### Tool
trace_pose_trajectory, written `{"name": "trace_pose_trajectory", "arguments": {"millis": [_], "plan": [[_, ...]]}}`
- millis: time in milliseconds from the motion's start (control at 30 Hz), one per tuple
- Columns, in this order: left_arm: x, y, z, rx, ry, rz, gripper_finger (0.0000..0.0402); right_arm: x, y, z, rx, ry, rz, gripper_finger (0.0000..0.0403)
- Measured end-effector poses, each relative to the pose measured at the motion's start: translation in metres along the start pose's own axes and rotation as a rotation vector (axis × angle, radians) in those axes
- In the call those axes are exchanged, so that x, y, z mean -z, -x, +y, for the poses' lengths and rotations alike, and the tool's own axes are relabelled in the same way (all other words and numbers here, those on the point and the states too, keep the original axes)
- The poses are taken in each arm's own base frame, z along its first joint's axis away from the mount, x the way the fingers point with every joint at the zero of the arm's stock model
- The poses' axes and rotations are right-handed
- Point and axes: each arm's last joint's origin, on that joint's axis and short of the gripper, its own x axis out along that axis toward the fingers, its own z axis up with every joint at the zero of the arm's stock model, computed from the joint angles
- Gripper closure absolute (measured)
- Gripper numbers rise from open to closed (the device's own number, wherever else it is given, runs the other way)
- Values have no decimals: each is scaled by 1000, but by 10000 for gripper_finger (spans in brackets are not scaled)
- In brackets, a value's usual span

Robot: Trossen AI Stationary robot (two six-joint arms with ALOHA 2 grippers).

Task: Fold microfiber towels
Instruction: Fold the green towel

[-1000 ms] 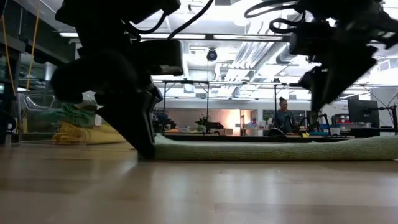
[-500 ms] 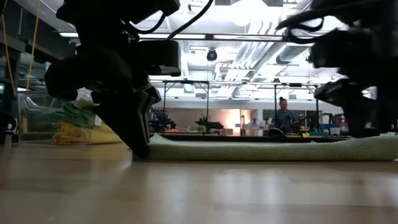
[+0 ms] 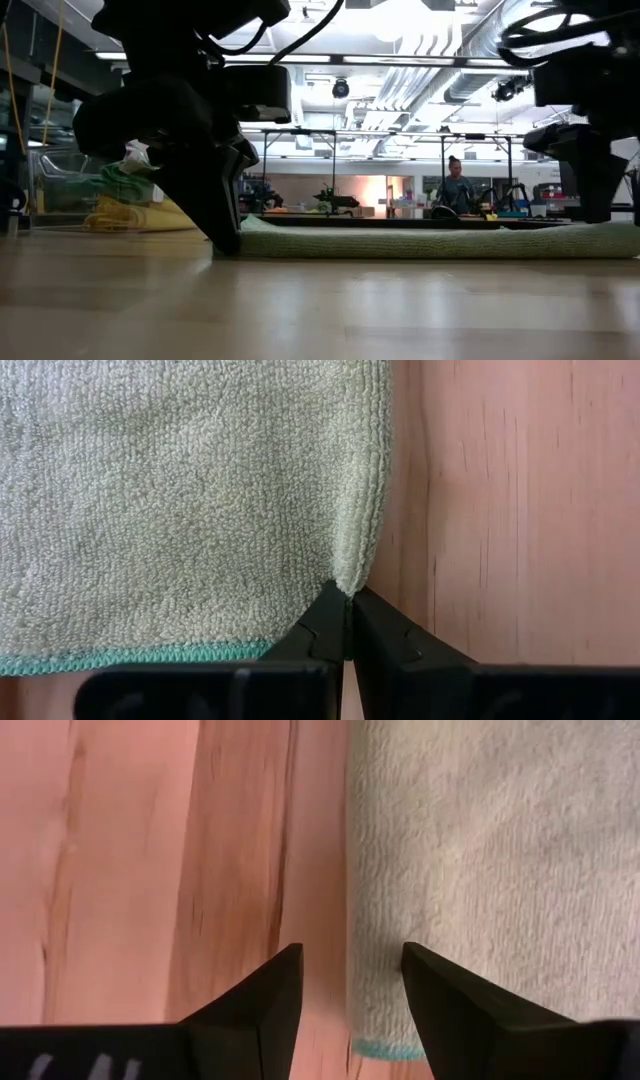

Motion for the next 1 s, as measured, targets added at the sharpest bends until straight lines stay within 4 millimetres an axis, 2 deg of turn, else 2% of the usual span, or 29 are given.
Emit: {"name": "trace_pose_trajectory", "arguments": {"millis": [300,633,833,1000], "plan": [[1,-1,0,2,18,6,400,8,0,7,60,-10,43,238],[1,-1,0,2,18,7,400,7,-25,11,60,-16,121,238],[1,-1,0,2,21,7,399,9,-29,12,74,-40,143,239],[2,-1,-2,41,61,28,399,10,-29,15,73,-68,143,281]]}}
